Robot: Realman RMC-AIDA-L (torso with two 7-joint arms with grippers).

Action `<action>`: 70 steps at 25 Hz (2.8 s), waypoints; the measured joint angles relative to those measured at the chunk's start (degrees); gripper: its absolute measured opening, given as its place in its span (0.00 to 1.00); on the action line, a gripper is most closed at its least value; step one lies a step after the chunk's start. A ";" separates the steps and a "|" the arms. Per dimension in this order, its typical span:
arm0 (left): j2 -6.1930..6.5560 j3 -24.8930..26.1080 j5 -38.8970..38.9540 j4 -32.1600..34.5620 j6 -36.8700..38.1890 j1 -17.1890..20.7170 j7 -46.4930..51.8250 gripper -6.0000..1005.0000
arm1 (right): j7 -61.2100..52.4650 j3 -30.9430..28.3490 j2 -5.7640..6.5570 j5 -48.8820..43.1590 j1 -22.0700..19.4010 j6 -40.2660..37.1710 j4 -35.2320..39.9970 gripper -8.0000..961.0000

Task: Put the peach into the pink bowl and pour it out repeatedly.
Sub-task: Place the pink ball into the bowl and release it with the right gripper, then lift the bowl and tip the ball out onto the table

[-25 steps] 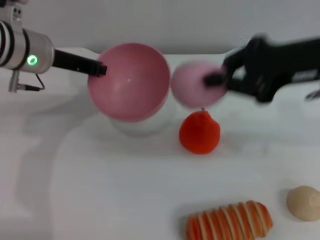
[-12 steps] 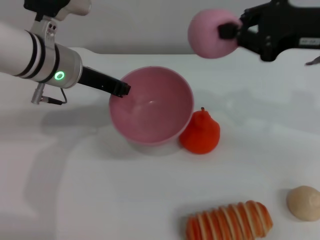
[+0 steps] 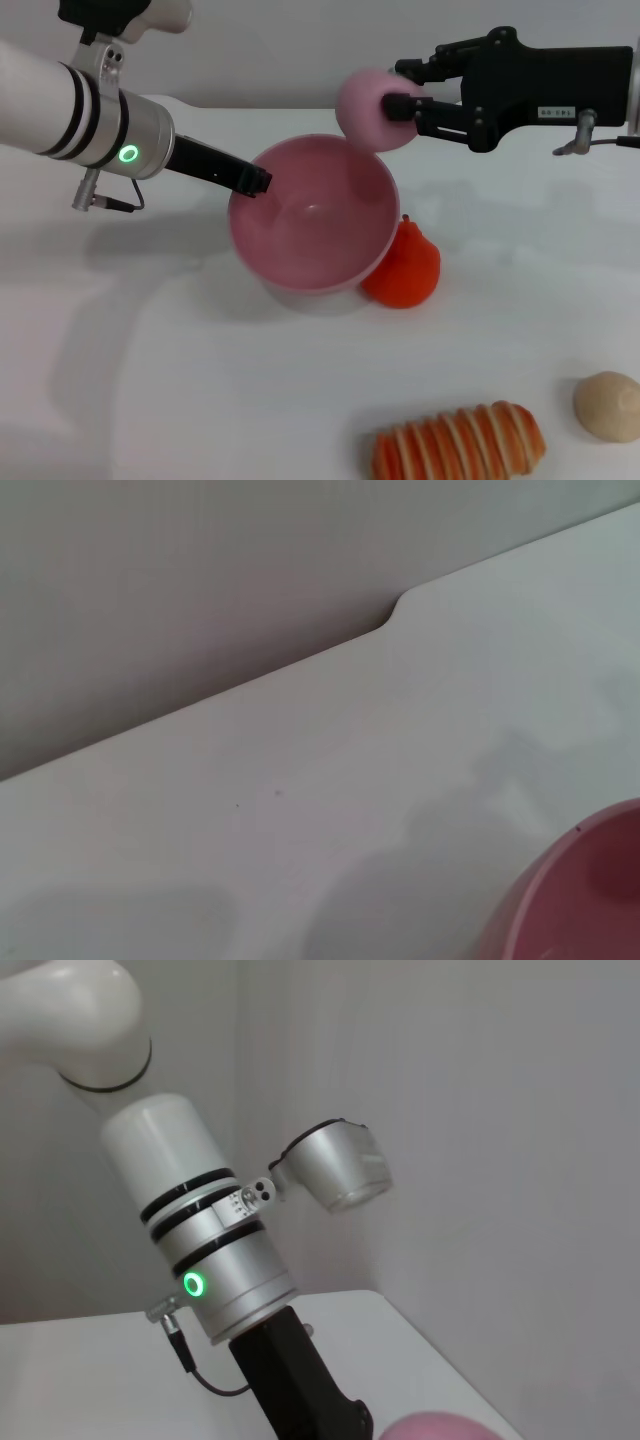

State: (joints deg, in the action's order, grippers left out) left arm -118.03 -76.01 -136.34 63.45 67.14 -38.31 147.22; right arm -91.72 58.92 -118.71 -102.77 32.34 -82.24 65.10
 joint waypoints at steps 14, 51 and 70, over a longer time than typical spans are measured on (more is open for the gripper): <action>0.00 -0.63 0.03 0.02 -0.04 0.04 -0.09 0.05 | 2.28 -0.85 -0.13 2.83 -1.59 2.05 -0.61 0.53; 0.07 -53.81 14.97 7.59 -88.30 21.47 -26.67 0.05 | 30.67 -34.73 -0.05 43.87 -15.75 -1.86 -35.24 0.53; -0.62 -71.73 10.48 -2.42 -121.80 21.68 -22.76 0.05 | 32.16 -34.28 0.32 44.00 -15.19 -2.57 -35.56 0.53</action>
State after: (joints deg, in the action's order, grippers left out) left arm -118.65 -147.73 -125.86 61.03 -54.66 -16.63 124.45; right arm -59.57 24.64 -118.39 -58.77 17.16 -84.81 29.54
